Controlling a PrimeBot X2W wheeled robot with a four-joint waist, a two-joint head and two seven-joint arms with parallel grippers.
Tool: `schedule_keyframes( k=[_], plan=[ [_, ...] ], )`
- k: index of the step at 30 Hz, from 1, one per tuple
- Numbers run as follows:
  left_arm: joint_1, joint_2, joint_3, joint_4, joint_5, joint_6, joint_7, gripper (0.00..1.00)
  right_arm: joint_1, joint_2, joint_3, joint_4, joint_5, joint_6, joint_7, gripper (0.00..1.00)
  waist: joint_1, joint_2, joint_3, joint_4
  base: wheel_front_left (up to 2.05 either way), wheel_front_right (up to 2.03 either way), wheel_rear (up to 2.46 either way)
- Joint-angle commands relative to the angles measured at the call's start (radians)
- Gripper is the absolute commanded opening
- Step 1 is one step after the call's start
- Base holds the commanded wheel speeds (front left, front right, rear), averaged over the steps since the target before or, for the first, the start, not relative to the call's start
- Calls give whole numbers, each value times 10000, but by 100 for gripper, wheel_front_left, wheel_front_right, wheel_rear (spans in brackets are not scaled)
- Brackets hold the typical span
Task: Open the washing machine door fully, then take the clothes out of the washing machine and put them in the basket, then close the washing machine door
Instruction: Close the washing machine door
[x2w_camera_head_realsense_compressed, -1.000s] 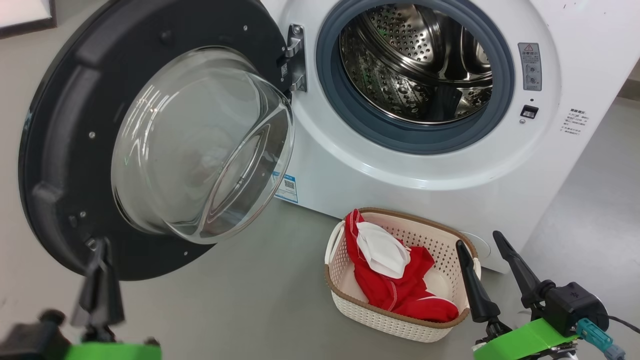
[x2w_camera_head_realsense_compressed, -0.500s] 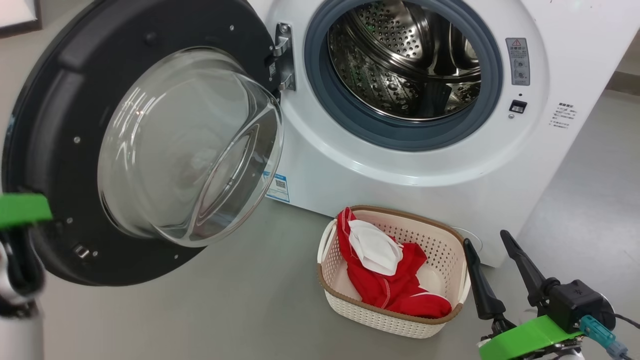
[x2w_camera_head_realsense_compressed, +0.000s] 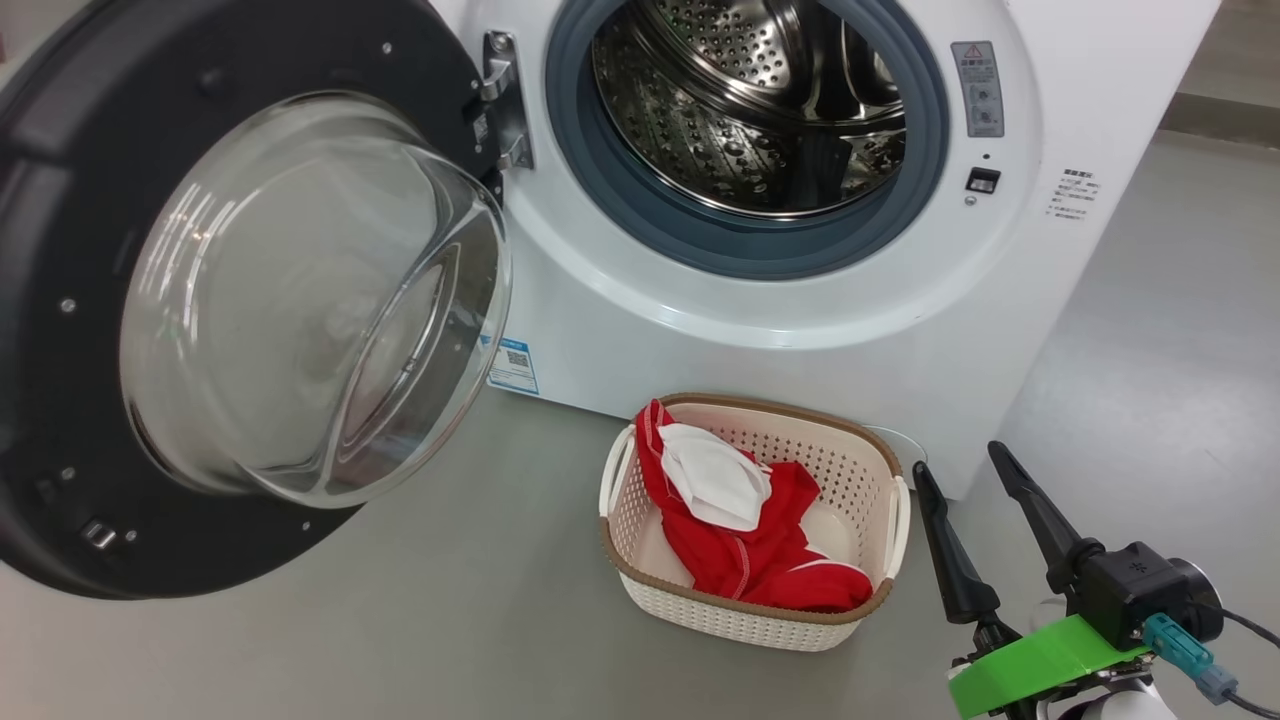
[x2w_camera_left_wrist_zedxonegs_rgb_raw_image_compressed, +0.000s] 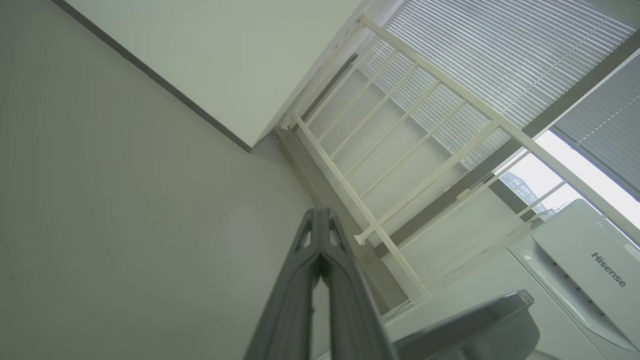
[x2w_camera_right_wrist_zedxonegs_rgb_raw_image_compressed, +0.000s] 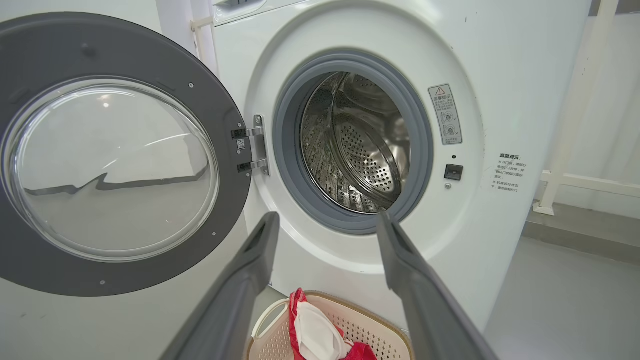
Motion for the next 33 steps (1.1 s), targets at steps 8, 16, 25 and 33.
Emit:
schedule_keyframes(
  k=[8,16,25,33],
  plan=[
    [-257,950,215,1220,-874,-723,2460,0,-311,-77,172,-214,37,63,-65,100,0,0,-30,-149,0,0,0],
    [-63,1028,-63,1933,-1081,-1496,3826,0,-184,-77,292,-191,209,63,-65,100,0,0,-207,57,0,0,0],
    [-69,996,314,2419,-1891,-2161,4909,0,-211,-77,606,-155,364,63,-65,100,0,0,-217,56,0,0,0],
    [41,694,1184,2481,-3188,-2562,5563,0,-164,-77,528,-190,484,63,-65,100,0,0,-142,44,0,0,0]
  ],
)
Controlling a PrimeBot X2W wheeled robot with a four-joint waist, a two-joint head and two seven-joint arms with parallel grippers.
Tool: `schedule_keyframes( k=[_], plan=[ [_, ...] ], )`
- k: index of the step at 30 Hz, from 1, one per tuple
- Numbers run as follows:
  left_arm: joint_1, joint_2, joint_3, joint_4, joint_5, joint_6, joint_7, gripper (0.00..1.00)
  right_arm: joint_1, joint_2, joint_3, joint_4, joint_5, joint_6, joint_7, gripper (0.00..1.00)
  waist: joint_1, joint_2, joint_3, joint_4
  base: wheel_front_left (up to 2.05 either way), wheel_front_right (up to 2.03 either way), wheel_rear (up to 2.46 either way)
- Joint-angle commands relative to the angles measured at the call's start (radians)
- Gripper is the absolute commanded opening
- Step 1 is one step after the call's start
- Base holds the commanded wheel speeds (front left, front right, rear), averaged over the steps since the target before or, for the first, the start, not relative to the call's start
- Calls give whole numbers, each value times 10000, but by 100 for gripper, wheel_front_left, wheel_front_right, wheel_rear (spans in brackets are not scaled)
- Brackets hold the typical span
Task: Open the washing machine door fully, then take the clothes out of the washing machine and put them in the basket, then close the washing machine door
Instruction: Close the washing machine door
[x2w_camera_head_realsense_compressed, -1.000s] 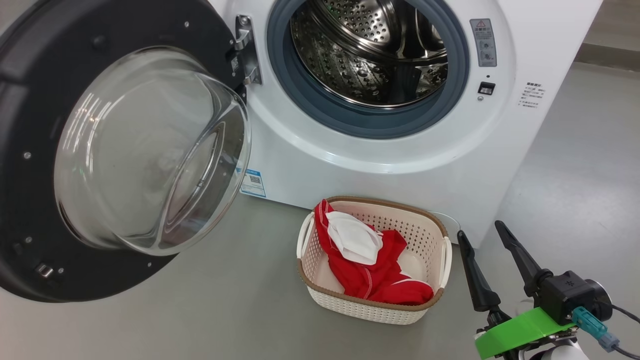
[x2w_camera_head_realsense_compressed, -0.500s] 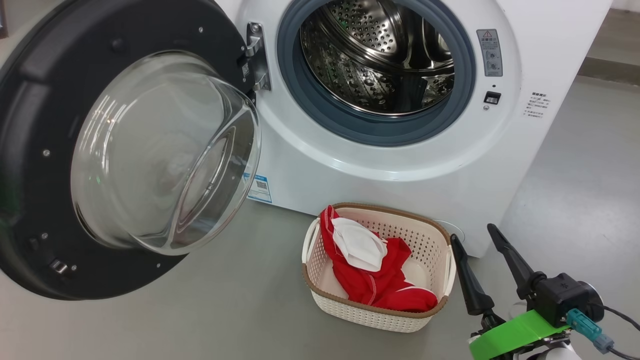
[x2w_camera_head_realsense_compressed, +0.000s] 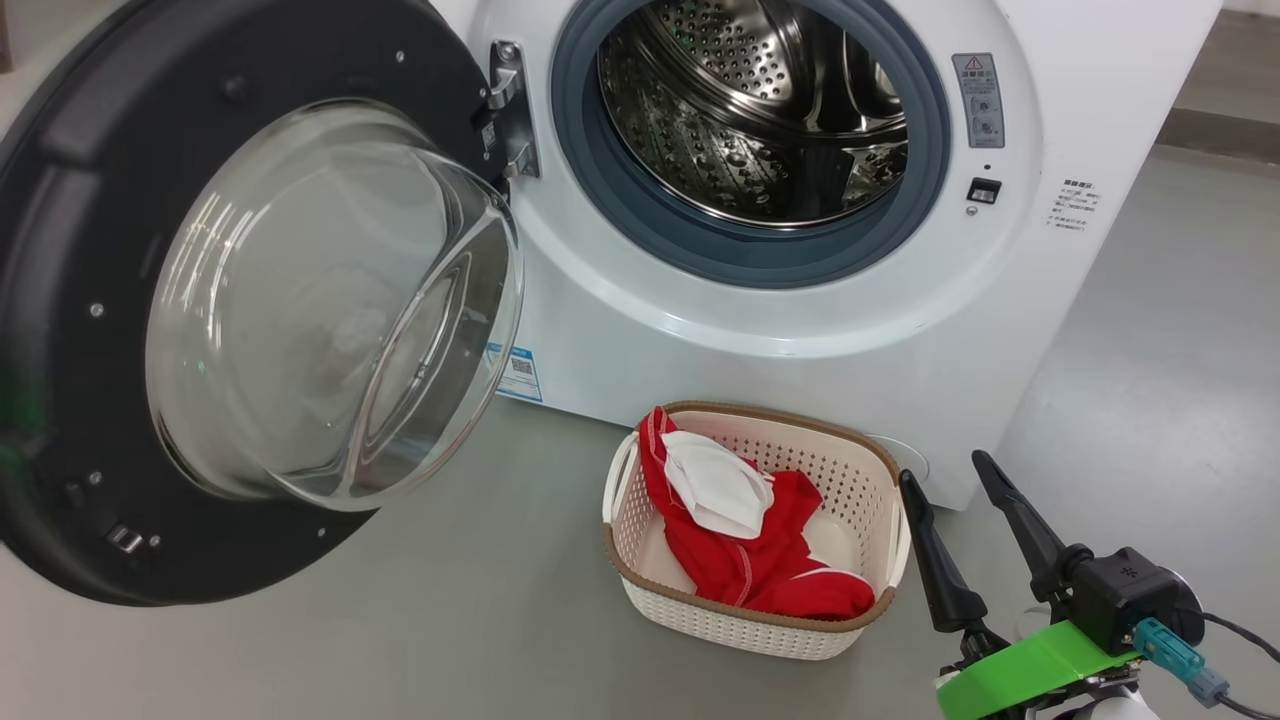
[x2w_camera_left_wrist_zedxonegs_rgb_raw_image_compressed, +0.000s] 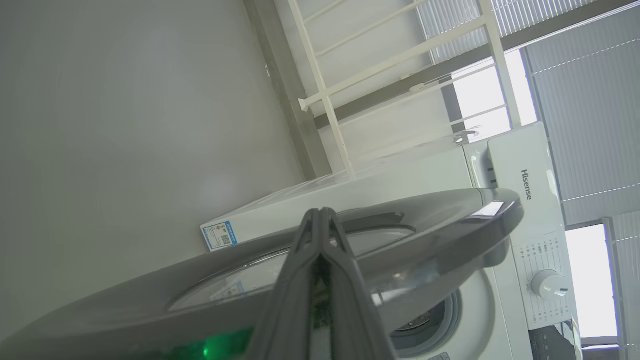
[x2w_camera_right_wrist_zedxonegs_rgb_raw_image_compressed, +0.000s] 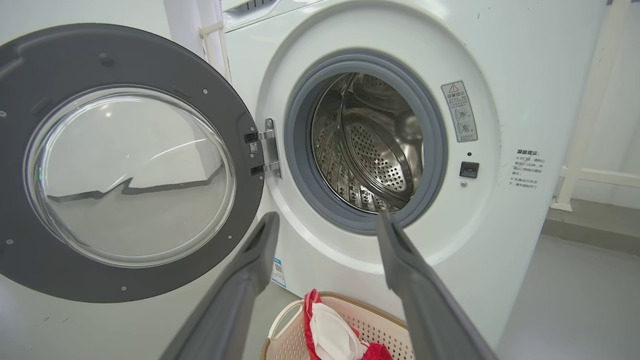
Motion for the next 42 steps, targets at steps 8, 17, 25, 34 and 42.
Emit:
schedule_keyframes(
  k=[8,17,25,34,42],
  plan=[
    [665,-334,250,-1035,-837,-248,739,0,-277,-75,245,-289,146,63,-65,100,0,0,148,56,0,0,0],
    [1536,-948,204,-2449,-1503,-254,1591,0,-328,-75,243,-278,181,63,-65,100,0,0,204,84,0,0,0],
    [2367,-1537,271,-3815,-2093,-256,2294,0,-312,-75,216,-257,241,63,-65,100,0,0,152,105,0,0,0],
    [3115,-2187,233,-5448,-2360,94,2790,0,-341,-75,230,-293,326,63,-65,100,0,0,196,142,0,0,0],
    [3687,-2773,91,-6964,-2569,514,3187,0,-404,-75,264,-289,344,63,-65,100,0,0,310,68,0,0,0]
  ],
)
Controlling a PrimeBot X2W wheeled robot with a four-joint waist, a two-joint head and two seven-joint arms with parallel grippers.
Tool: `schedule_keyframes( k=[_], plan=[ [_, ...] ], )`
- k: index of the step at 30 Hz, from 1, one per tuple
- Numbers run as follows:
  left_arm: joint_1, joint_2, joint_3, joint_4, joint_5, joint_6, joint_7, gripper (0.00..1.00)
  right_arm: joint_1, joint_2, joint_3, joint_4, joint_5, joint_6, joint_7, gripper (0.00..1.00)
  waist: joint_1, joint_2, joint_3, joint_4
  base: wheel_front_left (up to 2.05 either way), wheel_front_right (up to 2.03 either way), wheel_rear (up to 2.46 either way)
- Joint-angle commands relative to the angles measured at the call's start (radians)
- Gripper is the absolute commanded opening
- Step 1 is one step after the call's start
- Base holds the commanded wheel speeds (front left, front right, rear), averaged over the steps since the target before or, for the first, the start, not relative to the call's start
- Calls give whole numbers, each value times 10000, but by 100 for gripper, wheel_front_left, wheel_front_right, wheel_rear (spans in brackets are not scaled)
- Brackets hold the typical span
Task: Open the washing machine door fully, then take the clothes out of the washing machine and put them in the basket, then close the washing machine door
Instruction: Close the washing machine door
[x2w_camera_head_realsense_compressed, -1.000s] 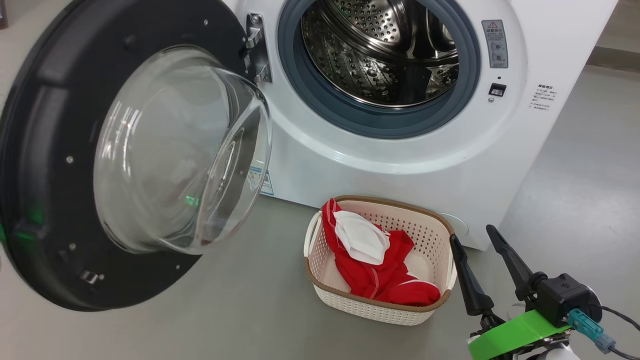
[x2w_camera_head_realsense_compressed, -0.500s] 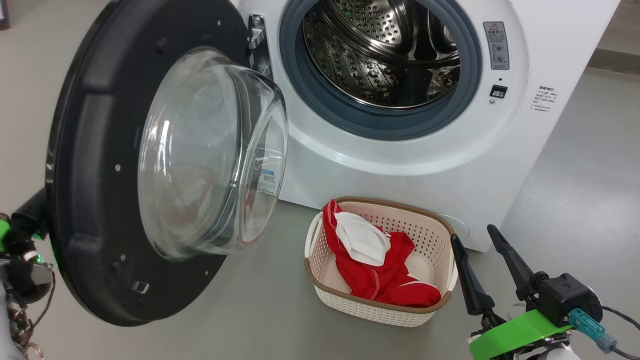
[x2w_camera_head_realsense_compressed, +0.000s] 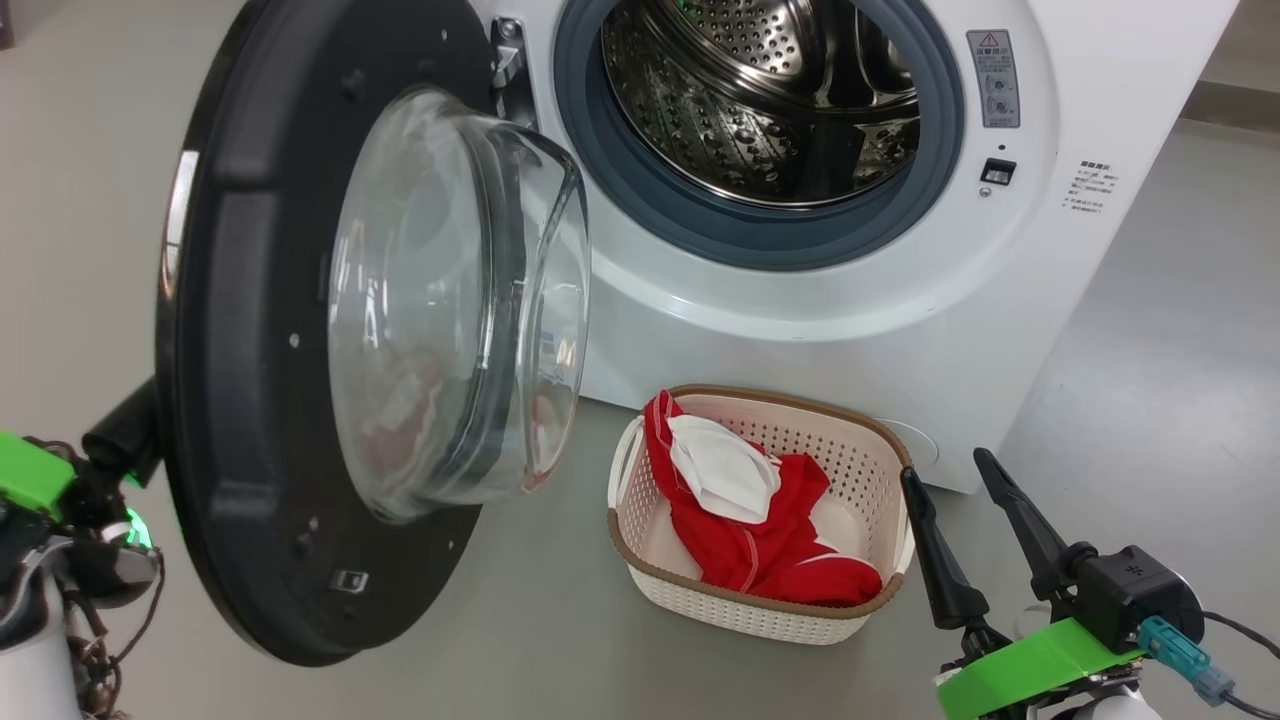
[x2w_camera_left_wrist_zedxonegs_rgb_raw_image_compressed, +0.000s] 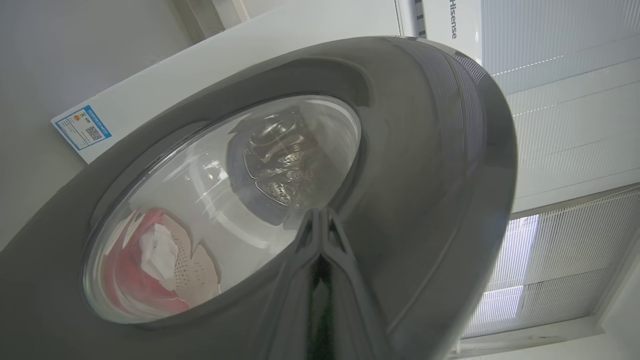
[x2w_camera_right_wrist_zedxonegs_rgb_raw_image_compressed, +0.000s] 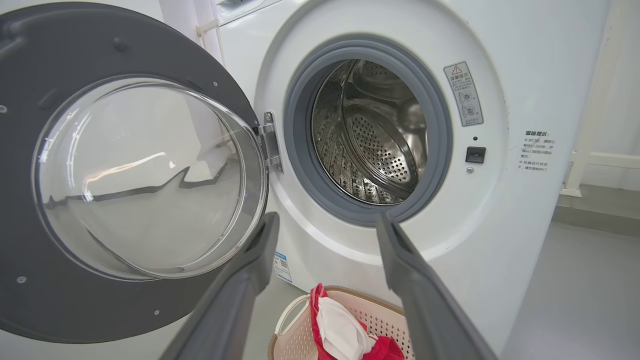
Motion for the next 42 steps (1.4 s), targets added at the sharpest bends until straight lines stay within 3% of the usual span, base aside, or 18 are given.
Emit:
schedule_keyframes(
  k=[1,8,21,42],
  plan=[
    [79,131,-8,-512,-147,64,210,0,-404,-72,260,-236,137,63,-65,100,0,0,8,-24,0,0,0],
    [621,-250,-452,-1747,-209,418,467,0,-439,-72,276,-225,150,63,-65,100,0,0,30,-96,0,0,0],
    [1140,-460,-1191,-2780,-579,749,593,0,-498,-72,321,-187,208,63,-65,100,0,0,125,-186,0,0,0],
    [1511,-500,-2815,-3153,-1614,771,63,0,-551,-72,442,-125,242,63,-65,100,0,0,111,-640,0,0,0]
  ],
)
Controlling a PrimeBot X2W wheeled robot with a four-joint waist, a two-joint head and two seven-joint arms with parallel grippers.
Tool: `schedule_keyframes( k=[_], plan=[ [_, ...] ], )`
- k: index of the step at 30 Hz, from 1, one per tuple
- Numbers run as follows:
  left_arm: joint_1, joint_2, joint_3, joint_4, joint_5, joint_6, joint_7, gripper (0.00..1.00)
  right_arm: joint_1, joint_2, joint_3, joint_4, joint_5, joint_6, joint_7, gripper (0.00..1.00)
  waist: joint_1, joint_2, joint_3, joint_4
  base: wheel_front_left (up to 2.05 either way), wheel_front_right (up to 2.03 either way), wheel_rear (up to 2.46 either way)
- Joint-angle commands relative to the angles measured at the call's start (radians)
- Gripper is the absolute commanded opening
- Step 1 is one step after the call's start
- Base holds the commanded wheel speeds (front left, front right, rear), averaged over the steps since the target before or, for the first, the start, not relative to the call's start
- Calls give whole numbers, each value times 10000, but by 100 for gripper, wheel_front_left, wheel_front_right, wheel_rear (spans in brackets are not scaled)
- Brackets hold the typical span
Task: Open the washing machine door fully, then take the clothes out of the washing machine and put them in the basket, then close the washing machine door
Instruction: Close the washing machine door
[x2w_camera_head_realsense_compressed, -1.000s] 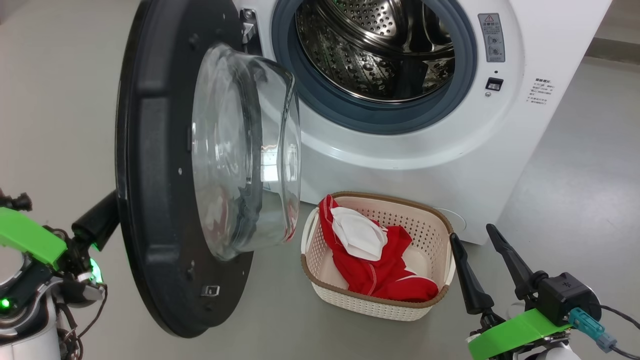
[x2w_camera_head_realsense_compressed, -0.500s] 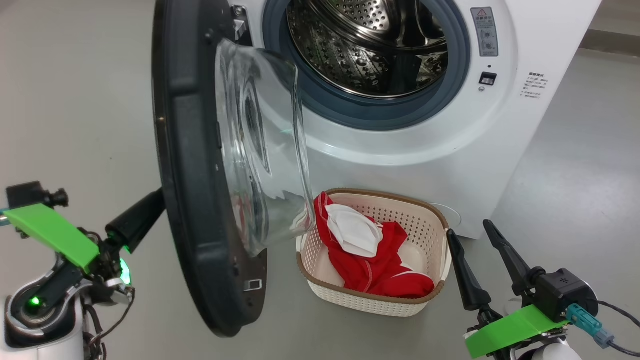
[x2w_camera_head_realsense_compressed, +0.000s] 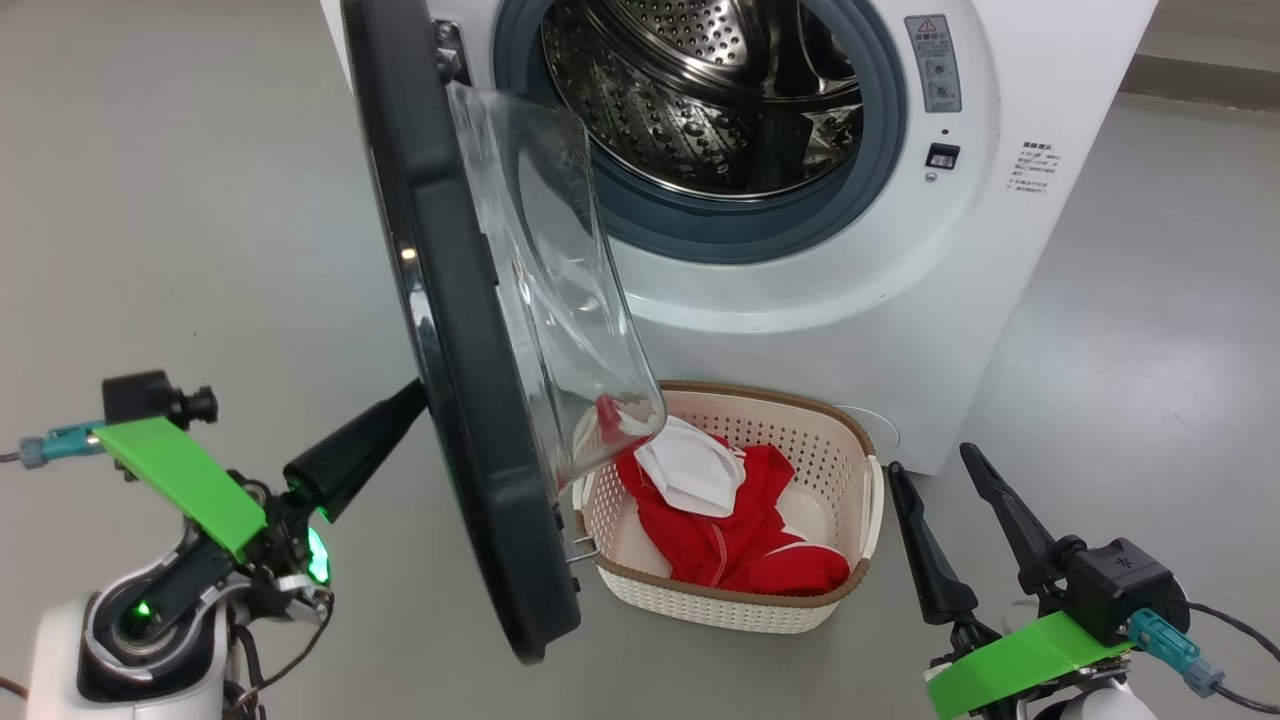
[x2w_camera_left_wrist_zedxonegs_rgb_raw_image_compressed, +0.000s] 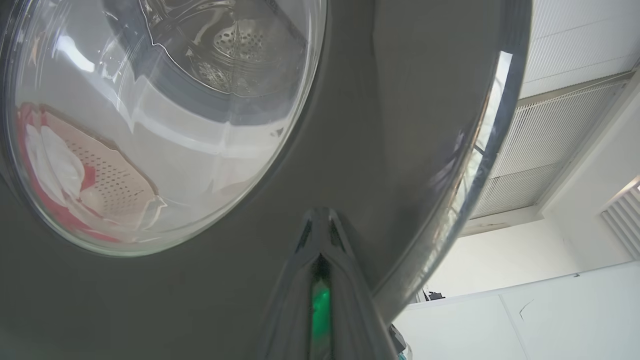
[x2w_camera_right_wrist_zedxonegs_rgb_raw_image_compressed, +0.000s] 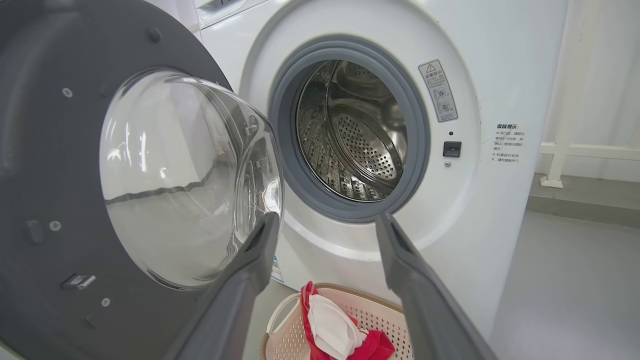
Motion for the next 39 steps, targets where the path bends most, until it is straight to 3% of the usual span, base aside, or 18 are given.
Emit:
schedule_keyframes(
  k=[1,12,13,14,15,20,26,39],
  plan=[
    [-21,117,136,-351,-114,-42,-2,0,-369,-68,222,-232,44,63,-65,100,0,-1,-6,-31,0,0,0],
    [5,118,363,-306,-218,47,-619,0,-272,-68,234,-235,53,63,-65,100,0,-1,-37,-15,0,0,0],
    [12,144,402,-318,-179,5,-685,13,-267,-68,233,-238,51,63,-65,100,0,-1,-30,-1,0,0,0],
    [19,188,460,-331,-108,-55,-797,41,-266,-68,230,-244,43,63,-65,100,0,-1,-19,12,0,0,0],
    [10,208,540,-333,-66,-116,-927,100,-267,-68,225,-250,34,63,-65,100,0,-1,-9,28,0,0,0],
    [47,529,605,-399,511,-661,-1412,100,-288,-68,240,-241,41,63,-65,100,0,-1,27,84,0,0,0],
    [379,1471,108,-689,3192,-1448,-3373,100,-316,-68,331,-218,93,63,-65,100,0,-1,49,101,0,0,0],
    [1576,3350,-2632,-1589,7388,-1574,-9095,100,-359,-68,398,-207,262,63,-65,100,0,-1,18,-11,0,0,0]
  ],
)
